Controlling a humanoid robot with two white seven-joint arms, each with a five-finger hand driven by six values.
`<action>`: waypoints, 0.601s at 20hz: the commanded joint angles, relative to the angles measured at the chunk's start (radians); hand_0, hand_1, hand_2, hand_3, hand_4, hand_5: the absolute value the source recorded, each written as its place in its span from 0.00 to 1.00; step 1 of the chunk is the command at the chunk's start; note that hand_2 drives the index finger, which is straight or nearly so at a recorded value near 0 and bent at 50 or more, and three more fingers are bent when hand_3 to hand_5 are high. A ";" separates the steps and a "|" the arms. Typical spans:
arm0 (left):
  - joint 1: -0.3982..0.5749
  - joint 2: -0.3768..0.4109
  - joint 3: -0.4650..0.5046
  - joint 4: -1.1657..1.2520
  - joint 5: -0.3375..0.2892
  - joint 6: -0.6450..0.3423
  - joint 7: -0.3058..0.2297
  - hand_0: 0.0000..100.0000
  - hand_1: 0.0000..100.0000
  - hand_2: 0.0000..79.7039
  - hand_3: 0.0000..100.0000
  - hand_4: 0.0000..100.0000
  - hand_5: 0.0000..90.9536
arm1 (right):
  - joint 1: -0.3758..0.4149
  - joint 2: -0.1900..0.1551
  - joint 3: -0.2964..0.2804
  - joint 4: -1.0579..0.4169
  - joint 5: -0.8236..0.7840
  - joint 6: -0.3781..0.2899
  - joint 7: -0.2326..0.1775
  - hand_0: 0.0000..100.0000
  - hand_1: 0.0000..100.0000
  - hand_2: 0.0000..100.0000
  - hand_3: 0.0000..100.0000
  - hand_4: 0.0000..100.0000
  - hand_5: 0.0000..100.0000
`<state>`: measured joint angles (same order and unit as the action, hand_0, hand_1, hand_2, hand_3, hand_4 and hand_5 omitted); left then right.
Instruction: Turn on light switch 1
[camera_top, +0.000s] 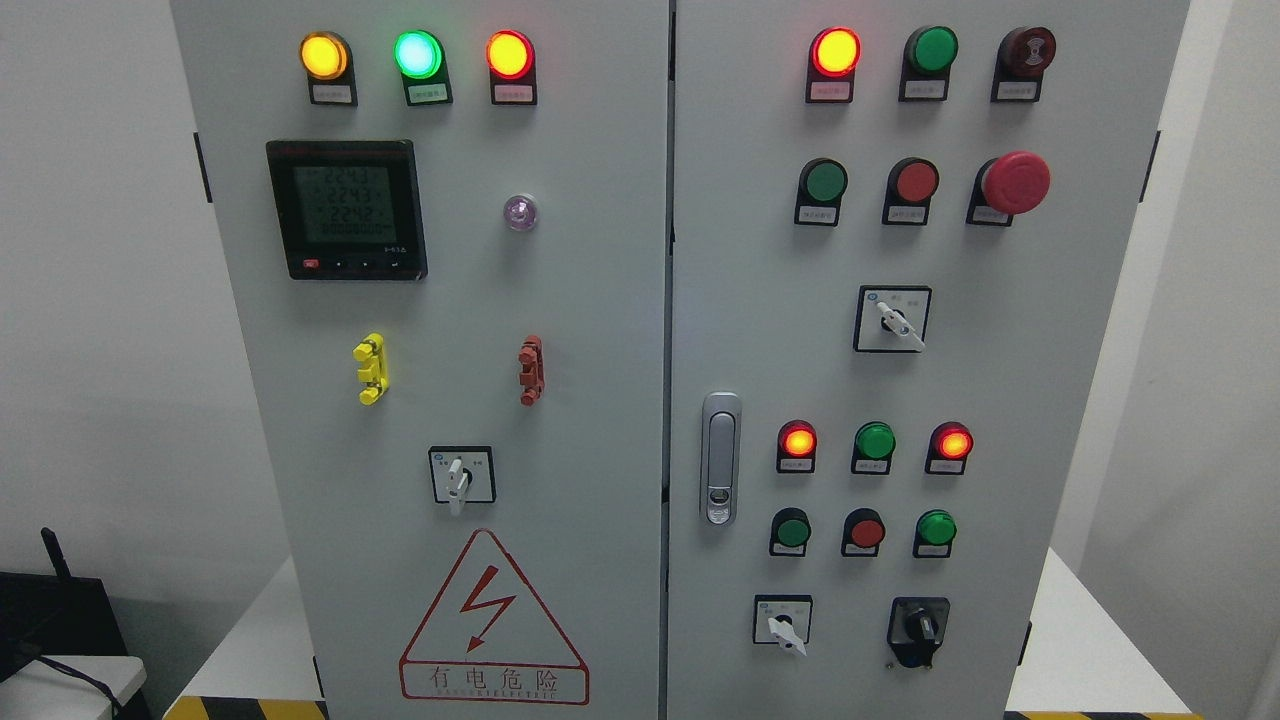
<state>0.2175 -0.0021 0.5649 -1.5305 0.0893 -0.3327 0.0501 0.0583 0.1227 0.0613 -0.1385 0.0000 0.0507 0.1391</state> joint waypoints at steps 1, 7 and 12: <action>-0.063 -0.022 -0.124 -0.296 -0.003 0.014 0.005 0.16 0.27 0.51 0.62 0.62 0.42 | 0.000 0.000 0.000 0.000 -0.017 0.000 -0.003 0.12 0.39 0.00 0.00 0.00 0.00; -0.102 -0.024 -0.272 -0.352 -0.011 0.014 0.092 0.05 0.34 0.54 0.65 0.65 0.50 | 0.000 0.000 0.000 0.000 -0.018 0.000 -0.001 0.12 0.39 0.00 0.00 0.00 0.00; -0.138 -0.027 -0.399 -0.359 -0.052 0.020 0.184 0.00 0.49 0.59 0.69 0.70 0.58 | 0.000 0.000 0.000 0.000 -0.018 0.000 -0.001 0.12 0.39 0.00 0.00 0.00 0.00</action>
<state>0.1239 -0.0007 0.3870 -1.7563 0.0709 -0.3188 0.1850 0.0583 0.1228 0.0614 -0.1386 0.0000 0.0508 0.1370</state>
